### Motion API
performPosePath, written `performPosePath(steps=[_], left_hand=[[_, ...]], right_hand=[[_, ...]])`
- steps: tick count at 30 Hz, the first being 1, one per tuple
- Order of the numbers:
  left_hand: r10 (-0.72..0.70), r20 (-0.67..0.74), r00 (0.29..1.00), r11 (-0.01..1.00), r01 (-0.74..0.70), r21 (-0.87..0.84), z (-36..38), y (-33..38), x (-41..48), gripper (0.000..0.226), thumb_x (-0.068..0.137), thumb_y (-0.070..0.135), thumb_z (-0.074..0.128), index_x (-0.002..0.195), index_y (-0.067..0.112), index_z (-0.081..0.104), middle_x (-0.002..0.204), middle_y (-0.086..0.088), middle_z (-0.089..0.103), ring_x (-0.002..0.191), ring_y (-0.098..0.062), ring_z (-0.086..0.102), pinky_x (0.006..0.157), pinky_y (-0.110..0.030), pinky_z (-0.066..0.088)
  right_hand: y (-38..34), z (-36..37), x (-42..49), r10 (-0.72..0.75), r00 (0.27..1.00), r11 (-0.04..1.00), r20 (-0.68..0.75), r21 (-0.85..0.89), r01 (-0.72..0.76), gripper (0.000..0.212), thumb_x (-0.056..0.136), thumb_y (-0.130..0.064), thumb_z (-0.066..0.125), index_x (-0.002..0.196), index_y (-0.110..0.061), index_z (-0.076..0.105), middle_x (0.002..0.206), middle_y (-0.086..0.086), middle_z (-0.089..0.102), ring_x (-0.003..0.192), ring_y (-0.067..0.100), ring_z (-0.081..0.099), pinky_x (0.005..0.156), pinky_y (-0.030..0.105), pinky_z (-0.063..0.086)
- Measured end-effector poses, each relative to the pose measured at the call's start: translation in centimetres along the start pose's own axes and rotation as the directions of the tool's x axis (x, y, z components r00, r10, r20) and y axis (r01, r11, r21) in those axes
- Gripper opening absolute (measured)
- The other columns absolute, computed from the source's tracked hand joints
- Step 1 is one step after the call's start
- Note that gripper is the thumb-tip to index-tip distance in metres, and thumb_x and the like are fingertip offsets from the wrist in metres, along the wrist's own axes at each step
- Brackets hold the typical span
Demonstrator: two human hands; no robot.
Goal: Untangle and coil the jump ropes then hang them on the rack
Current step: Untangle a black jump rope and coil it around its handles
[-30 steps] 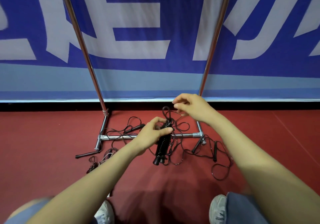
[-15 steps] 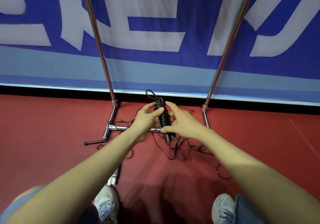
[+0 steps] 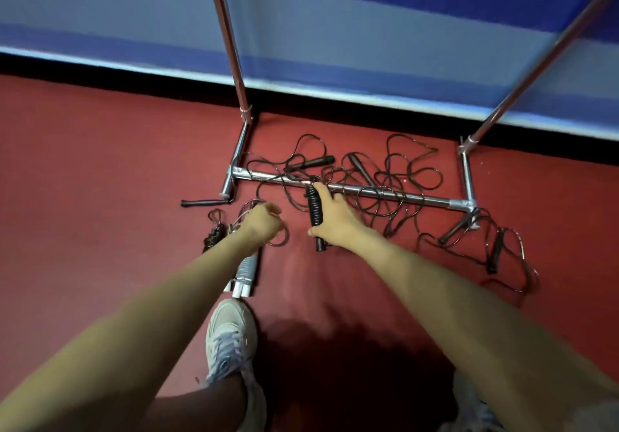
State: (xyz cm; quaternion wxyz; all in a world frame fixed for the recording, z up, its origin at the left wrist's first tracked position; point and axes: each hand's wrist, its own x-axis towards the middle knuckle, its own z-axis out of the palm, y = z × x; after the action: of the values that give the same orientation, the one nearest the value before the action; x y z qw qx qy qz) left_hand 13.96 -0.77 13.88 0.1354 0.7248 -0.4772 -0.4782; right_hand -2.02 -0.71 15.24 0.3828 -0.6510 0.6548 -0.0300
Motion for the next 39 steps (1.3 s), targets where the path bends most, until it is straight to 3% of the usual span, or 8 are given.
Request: performPosePath(steps=[2,5,10,15,22,27,32,39], left_hand=[[-0.029,-0.051,0.998,0.965,0.041,0.258,-0.1,-4.0,1.7,0.025,0.087,0.007,0.062,0.110,-0.001,0.065,0.100,-0.018,0.066,0.093,-0.029,0.063,0.076,-0.030,0.045],[-0.047,-0.157,0.986,0.927,0.102,0.362,0.3,-9.5,3.8,0.030,0.088,0.011,0.057,0.117,0.001,0.062,0.113,-0.027,0.061,0.110,-0.043,0.055,0.094,-0.040,0.044],[-0.069,-0.183,0.981,0.934,0.128,0.333,1.7,-14.8,4.5,0.038,0.087,0.004,0.054,0.125,0.002,0.058,0.119,-0.025,0.055,0.112,-0.041,0.052,0.100,-0.039,0.040],[0.023,-0.244,0.969,0.972,0.035,0.230,2.6,-16.7,4.4,0.041,0.081,-0.007,0.056,0.121,0.001,0.059,0.116,-0.021,0.060,0.107,-0.035,0.058,0.098,-0.041,0.045],[0.019,-0.268,0.963,0.979,0.036,0.201,3.0,-16.4,4.0,0.042,0.084,-0.008,0.055,0.124,0.005,0.059,0.119,-0.018,0.061,0.109,-0.030,0.058,0.098,-0.032,0.044],[-0.017,-0.199,0.980,0.960,0.072,0.271,2.5,-15.7,3.6,0.052,0.085,-0.009,0.048,0.135,0.007,0.052,0.132,-0.016,0.057,0.120,-0.029,0.055,0.102,-0.028,0.038],[-0.012,-0.162,0.987,0.941,0.066,0.332,2.8,-13.1,2.5,0.050,0.086,-0.005,0.049,0.136,0.002,0.048,0.136,-0.021,0.049,0.125,-0.034,0.046,0.104,-0.032,0.033],[0.143,-0.044,0.989,0.931,-0.120,0.346,6.7,-5.2,0.8,0.046,0.084,0.000,0.056,0.129,0.004,0.051,0.129,-0.021,0.049,0.122,-0.035,0.045,0.099,-0.031,0.033]], right_hand=[[0.5,3.7,2.0,0.036,0.997,0.998,0.065,0.057,-0.040,0.096,0.080,-0.016,0.076,0.151,-0.031,0.013,0.135,0.018,0.037,0.112,0.041,0.053,0.093,0.041,0.046],[0.7,8.9,4.1,0.042,0.988,0.993,0.147,0.100,-0.057,0.096,0.082,-0.014,0.074,0.153,-0.029,0.011,0.138,0.020,0.036,0.121,0.042,0.048,0.098,0.040,0.041],[0.3,16.1,5.6,0.051,0.970,0.989,0.239,0.124,-0.083,0.098,0.083,-0.017,0.071,0.154,-0.029,0.005,0.144,0.022,0.031,0.124,0.044,0.047,0.101,0.043,0.041],[0.1,19.3,5.2,0.060,0.976,0.988,0.207,0.129,-0.089,0.103,0.086,-0.021,0.067,0.153,-0.022,-0.011,0.145,0.024,0.029,0.127,0.043,0.042,0.104,0.047,0.039],[0.5,19.2,4.7,0.046,0.975,0.993,0.217,0.096,-0.068,0.099,0.089,-0.018,0.065,0.154,-0.023,-0.009,0.142,0.026,0.035,0.121,0.042,0.049,0.097,0.042,0.041],[0.2,18.4,5.0,0.064,0.966,0.995,0.248,0.059,-0.082,0.100,0.089,-0.022,0.067,0.153,-0.029,-0.010,0.143,0.022,0.037,0.124,0.039,0.047,0.100,0.044,0.043],[1.1,15.3,4.1,0.061,0.975,0.998,0.215,0.011,-0.065,0.096,0.089,-0.021,0.065,0.153,-0.032,-0.005,0.146,0.016,0.035,0.125,0.037,0.048,0.096,0.044,0.042],[6.7,6.7,0.7,0.096,0.993,0.995,0.063,-0.046,-0.093,0.082,0.090,-0.020,0.064,0.153,-0.024,0.012,0.144,0.014,0.033,0.133,0.034,0.039,0.105,0.042,0.036]])
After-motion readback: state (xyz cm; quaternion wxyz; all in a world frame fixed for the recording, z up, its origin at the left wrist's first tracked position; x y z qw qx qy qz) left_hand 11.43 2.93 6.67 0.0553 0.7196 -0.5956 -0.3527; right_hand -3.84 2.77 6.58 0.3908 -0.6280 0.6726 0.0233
